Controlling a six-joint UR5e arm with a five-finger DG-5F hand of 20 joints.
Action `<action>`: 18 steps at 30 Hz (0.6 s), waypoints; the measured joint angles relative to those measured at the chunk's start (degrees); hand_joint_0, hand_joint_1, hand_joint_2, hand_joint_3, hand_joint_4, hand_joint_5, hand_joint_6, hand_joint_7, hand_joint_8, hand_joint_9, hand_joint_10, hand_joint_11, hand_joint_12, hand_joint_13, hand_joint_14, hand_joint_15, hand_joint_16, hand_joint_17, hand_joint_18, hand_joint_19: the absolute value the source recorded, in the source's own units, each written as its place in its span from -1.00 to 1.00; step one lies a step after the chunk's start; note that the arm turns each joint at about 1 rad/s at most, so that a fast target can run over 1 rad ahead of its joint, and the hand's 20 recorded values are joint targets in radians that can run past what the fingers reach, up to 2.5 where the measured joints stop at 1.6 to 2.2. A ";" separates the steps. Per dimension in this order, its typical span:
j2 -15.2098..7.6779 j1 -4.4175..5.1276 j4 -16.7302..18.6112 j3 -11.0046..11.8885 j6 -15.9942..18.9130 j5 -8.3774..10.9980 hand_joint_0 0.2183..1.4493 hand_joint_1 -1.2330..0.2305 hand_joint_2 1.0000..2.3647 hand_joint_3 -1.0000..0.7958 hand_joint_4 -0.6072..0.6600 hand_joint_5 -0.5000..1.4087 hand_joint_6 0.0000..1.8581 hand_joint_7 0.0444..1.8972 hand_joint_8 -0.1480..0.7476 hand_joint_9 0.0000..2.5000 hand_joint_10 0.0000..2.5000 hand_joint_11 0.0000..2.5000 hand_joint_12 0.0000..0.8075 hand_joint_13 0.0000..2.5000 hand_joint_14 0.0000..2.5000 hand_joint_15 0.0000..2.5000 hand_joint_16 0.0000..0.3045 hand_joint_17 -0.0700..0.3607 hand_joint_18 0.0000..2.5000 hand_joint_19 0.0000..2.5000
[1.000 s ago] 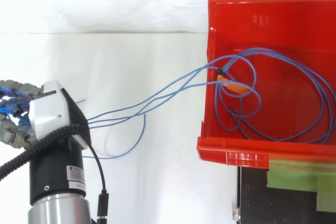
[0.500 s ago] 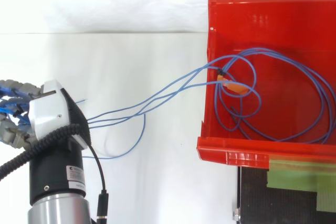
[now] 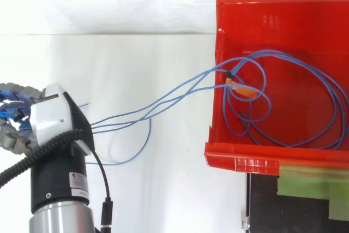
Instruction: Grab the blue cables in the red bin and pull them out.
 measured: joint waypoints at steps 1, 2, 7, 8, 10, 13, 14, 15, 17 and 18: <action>0.00 0.00 0.00 0.00 0.00 0.00 0.20 -0.58 -1.00 -1.00 0.02 0.52 -0.71 -0.10 -0.12 -0.02 -0.98 -0.15 -0.31 -0.04 0.62 0.12 -0.74 -0.27 0.06 0.41; 0.00 -0.01 0.00 -0.01 0.00 0.00 0.21 -0.58 -1.00 -1.00 0.02 0.52 -0.71 -0.09 -0.14 -0.02 -0.98 -0.15 -0.31 -0.04 0.62 0.12 -0.75 -0.27 0.06 0.41; 0.00 0.02 0.00 0.00 0.00 0.00 0.21 -0.58 -1.00 -1.00 0.03 0.52 -0.71 -0.09 -0.12 -0.02 -0.98 -0.14 -0.29 -0.04 0.62 0.11 -0.75 -0.27 0.06 0.42; 0.00 0.02 0.00 0.00 0.00 0.00 0.21 -0.58 -1.00 -1.00 0.03 0.53 -0.71 -0.10 -0.11 -0.02 -0.98 -0.14 -0.30 -0.04 0.62 0.12 -0.75 -0.27 0.06 0.43; 0.00 0.01 0.00 -0.02 0.00 0.00 0.21 -0.58 -1.00 -1.00 0.02 0.52 -0.71 -0.09 -0.13 -0.01 -0.97 -0.14 -0.29 -0.04 0.62 0.12 -0.75 -0.27 0.06 0.43; 0.00 -0.01 0.00 -0.01 0.00 0.00 0.21 -0.58 -1.00 -1.00 0.02 0.53 -0.71 -0.09 -0.12 -0.01 -0.98 -0.14 -0.29 -0.04 0.61 0.13 -0.74 -0.27 0.06 0.42; 0.00 -0.01 0.00 0.00 0.00 0.00 0.21 -0.58 -1.00 -1.00 0.02 0.52 -0.71 -0.08 -0.12 -0.01 -0.97 -0.13 -0.29 -0.04 0.61 0.13 -0.74 -0.27 0.05 0.42; 0.00 -0.01 0.00 0.00 0.00 0.00 0.21 -0.59 -1.00 -1.00 0.02 0.53 -0.72 -0.08 -0.11 -0.01 -0.97 -0.13 -0.29 -0.04 0.61 0.13 -0.74 -0.26 0.05 0.43; 0.00 0.00 0.00 0.00 0.00 0.00 0.21 -0.59 -1.00 -1.00 0.02 0.53 -0.72 -0.08 -0.12 0.00 -0.97 -0.13 -0.29 -0.04 0.61 0.13 -0.74 -0.26 0.05 0.41; 0.00 0.00 0.00 0.00 0.00 0.00 0.21 -0.59 -1.00 -1.00 0.03 0.53 -0.72 -0.07 -0.12 -0.01 -0.97 -0.13 -0.29 -0.04 0.62 0.13 -0.74 -0.26 0.05 0.42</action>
